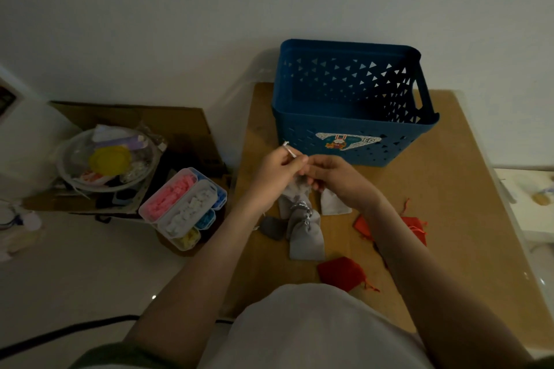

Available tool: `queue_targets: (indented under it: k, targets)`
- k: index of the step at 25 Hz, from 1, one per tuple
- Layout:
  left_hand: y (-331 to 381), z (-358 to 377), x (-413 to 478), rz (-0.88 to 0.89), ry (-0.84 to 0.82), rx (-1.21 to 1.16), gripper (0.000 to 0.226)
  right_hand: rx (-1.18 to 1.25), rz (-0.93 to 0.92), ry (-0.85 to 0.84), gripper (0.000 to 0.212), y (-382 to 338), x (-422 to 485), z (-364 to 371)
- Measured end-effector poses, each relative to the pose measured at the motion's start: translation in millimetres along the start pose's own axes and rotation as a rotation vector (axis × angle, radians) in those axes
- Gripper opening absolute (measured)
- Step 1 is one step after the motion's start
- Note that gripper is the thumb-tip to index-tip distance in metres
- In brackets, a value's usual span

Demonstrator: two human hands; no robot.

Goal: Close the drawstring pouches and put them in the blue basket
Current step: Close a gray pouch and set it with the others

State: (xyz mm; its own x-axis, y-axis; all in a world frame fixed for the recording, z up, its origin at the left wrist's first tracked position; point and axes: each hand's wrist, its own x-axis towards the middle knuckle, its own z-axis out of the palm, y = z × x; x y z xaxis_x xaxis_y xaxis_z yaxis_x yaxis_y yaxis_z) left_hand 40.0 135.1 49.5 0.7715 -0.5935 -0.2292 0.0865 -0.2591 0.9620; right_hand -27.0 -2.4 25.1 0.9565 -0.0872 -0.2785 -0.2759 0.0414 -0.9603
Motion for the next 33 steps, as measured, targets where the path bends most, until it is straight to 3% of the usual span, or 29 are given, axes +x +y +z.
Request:
queue_targets:
  k: [5, 9, 12, 17, 22, 26, 29, 33]
  targets:
    - [1.5, -9.0, 7.0, 0.03, 0.04, -0.114, 0.009, 0.003, 0.003, -0.003, 0.014, 0.3, -1.5, -3.6]
    - [-2.4, -7.7, 9.1, 0.099, 0.16, 0.161, 0.008, 0.104, -0.019, 0.014, 0.016, -1.5, -3.6, -4.9]
    - [-5.3, 0.5, 7.6, 0.126, 0.129, 0.349, 0.008, 0.222, -0.029, 0.088, 0.015, -4.4, -4.7, -0.4]
    - [-16.7, 4.8, 5.8, 0.095, 0.023, 0.416, 0.016, 0.117, -0.028, 0.238, 0.011, -0.8, -3.4, 5.0]
    - [-17.0, 12.8, -0.4, 0.214, 0.088, 0.629, 0.02, 0.092, -0.05, 0.272, 0.012, 1.9, -2.1, 13.4]
    - [-21.7, 13.7, -7.0, 0.25, 0.118, 0.525, 0.019, 0.186, -0.11, 0.224, 0.018, 4.0, -2.9, 15.8]
    - [-23.9, 9.4, -10.9, 0.241, 0.198, 0.387, 0.017, 0.126, -0.162, 0.172, 0.022, 3.3, -6.3, 16.1]
    - [-19.8, 1.6, -10.8, 0.042, 0.225, 0.039, 0.018, -0.01, -0.123, 0.255, 0.019, 8.3, -8.3, 9.5]
